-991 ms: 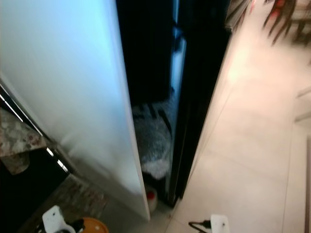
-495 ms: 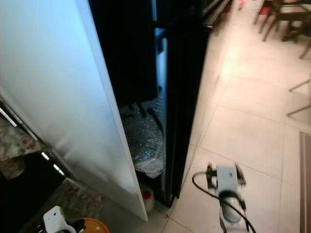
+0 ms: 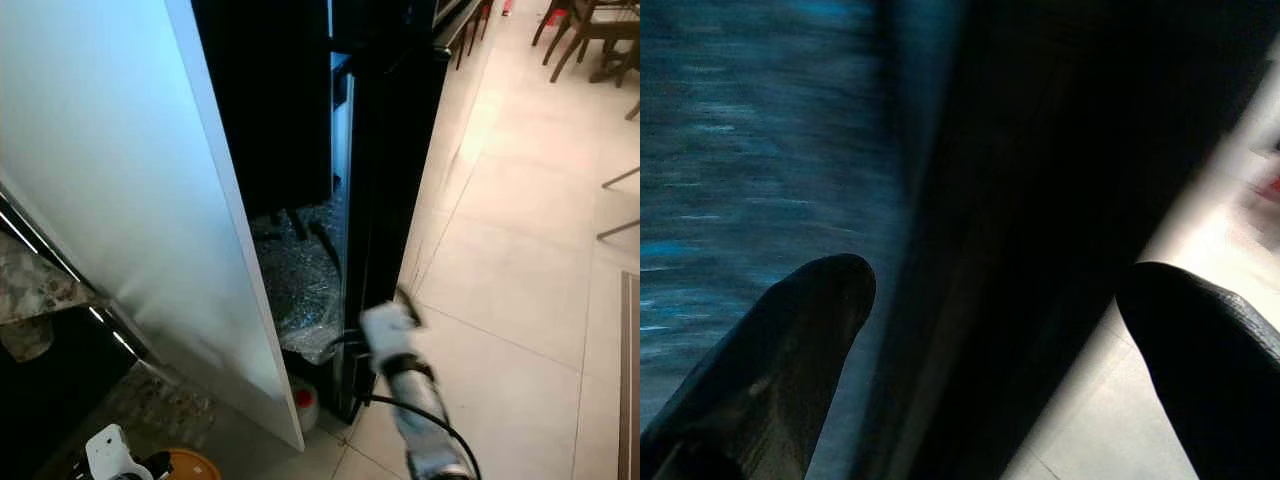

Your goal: Restocking fridge

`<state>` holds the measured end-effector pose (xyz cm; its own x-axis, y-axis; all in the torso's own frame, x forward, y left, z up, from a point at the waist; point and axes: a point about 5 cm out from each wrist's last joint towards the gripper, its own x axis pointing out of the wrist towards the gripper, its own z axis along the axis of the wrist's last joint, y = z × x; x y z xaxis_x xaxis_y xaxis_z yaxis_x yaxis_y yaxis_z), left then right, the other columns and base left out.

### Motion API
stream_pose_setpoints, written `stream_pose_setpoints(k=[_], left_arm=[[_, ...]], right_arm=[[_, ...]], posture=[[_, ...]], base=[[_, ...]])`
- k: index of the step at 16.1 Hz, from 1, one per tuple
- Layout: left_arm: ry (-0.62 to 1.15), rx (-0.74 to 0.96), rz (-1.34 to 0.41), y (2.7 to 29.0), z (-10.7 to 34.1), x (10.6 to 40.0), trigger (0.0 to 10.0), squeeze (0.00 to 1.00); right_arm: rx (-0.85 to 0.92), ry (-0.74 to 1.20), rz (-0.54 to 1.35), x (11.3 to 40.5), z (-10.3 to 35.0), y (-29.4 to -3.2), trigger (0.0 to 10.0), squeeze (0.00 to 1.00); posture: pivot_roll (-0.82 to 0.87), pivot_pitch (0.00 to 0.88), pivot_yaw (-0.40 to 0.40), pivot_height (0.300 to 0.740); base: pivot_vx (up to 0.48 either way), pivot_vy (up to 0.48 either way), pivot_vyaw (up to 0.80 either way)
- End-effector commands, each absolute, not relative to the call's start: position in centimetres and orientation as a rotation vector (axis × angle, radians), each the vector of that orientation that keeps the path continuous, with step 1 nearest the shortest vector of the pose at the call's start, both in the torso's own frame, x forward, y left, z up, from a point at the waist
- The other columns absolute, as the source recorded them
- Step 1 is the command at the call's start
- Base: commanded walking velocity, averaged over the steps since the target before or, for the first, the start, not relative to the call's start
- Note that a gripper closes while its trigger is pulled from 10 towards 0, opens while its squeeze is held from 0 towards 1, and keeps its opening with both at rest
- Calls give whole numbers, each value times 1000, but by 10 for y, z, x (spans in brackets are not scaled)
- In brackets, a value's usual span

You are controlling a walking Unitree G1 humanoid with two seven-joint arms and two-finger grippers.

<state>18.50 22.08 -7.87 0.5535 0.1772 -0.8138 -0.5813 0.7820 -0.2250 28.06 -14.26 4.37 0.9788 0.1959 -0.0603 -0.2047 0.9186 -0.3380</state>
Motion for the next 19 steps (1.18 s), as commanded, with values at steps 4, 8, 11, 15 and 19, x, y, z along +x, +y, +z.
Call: stream_pose_setpoints(k=[4, 8, 11, 15, 19], left_arm=[[890, -482, 462, 223, -80, 180, 10000, 0], [890, -479, 455, 221, -80, 181, 10000, 0], [891, -468, 446, 220, -80, 181, 10000, 0], [893, -460, 445, 221, -81, 180, 10000, 0], [896, -458, 447, 222, -82, 177, 10000, 0]], right_arm=[[-385, 42, 266, 281, 49, -130, 10000, 0], [-375, 61, 203, 291, 61, -125, 10000, 1000], [-356, 101, 228, 297, 65, -114, 10000, 0], [-313, 97, 170, 310, 76, -109, 10000, 0], [-179, 133, -48, 320, 80, -129, 10000, 0]], posture=[[-64, 0, 40, 740], [-57, 0, 34, 740], [-56, 0, 31, 740], [-52, 0, 31, 740], [-46, 0, 31, 740]], base=[[0, 0, 0], [0, 0, 0], [0, 0, 0], [0, 0, 0], [0, 0, 0]])
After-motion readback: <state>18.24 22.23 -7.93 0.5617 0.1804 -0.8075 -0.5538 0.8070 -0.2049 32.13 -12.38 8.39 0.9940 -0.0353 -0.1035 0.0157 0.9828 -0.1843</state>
